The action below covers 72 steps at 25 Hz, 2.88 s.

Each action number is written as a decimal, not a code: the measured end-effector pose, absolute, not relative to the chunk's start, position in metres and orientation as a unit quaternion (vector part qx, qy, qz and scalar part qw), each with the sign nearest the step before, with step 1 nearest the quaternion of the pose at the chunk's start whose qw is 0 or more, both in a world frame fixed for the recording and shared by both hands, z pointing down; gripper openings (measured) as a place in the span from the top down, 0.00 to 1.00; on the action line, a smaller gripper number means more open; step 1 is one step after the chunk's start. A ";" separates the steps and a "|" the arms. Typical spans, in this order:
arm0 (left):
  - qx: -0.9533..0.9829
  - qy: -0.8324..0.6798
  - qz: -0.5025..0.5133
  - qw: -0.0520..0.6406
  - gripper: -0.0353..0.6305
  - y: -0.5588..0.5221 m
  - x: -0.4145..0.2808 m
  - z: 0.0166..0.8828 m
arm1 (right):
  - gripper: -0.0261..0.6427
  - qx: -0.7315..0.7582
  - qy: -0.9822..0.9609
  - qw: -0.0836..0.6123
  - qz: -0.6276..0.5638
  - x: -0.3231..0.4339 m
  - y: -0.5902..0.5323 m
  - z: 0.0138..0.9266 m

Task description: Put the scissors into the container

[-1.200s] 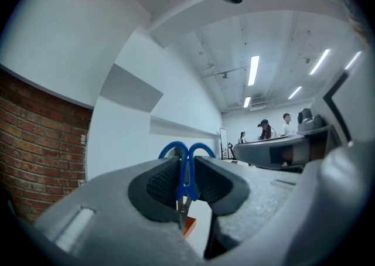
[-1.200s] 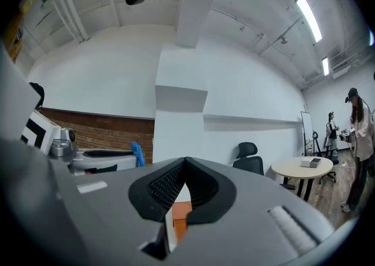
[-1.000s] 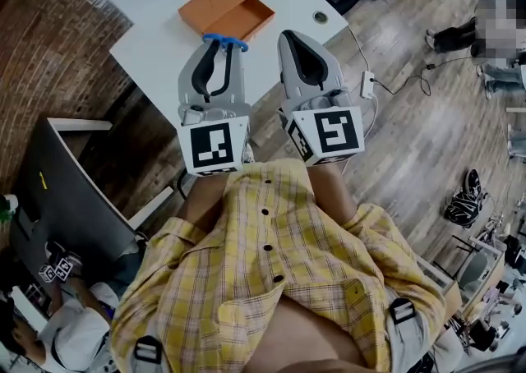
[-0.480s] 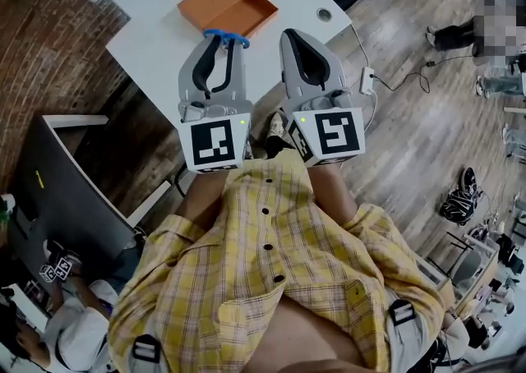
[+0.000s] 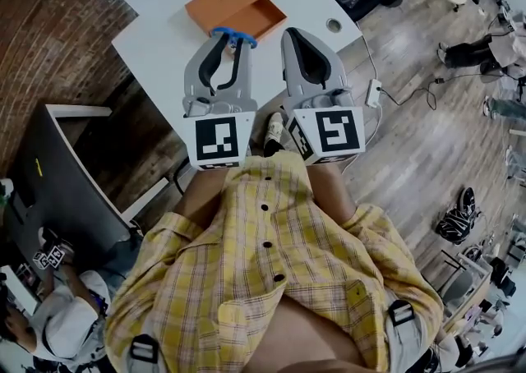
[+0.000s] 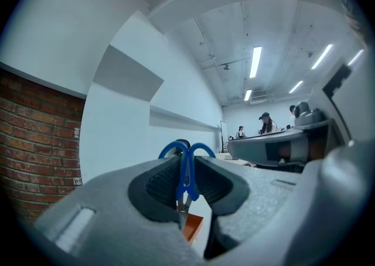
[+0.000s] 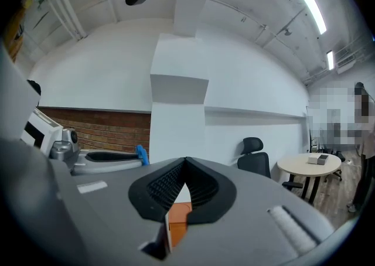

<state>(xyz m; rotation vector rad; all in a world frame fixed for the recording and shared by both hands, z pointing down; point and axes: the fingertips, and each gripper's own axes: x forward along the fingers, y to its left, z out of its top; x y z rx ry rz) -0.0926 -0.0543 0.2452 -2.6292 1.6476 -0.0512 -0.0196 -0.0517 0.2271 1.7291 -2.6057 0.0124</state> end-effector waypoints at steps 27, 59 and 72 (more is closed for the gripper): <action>-0.819 0.565 -0.103 -0.007 0.82 -0.169 -0.040 0.300 | 0.95 0.487 -0.871 0.015 0.065 0.034 -0.173 0.275; -0.836 0.486 -0.250 -0.051 0.82 -0.223 -0.045 0.388 | 0.95 0.491 -0.862 0.039 0.121 0.022 -0.211 0.315; -0.833 0.450 -0.319 -0.046 0.82 -0.246 -0.043 0.433 | 0.95 0.498 -0.855 0.050 0.136 0.019 -0.231 0.332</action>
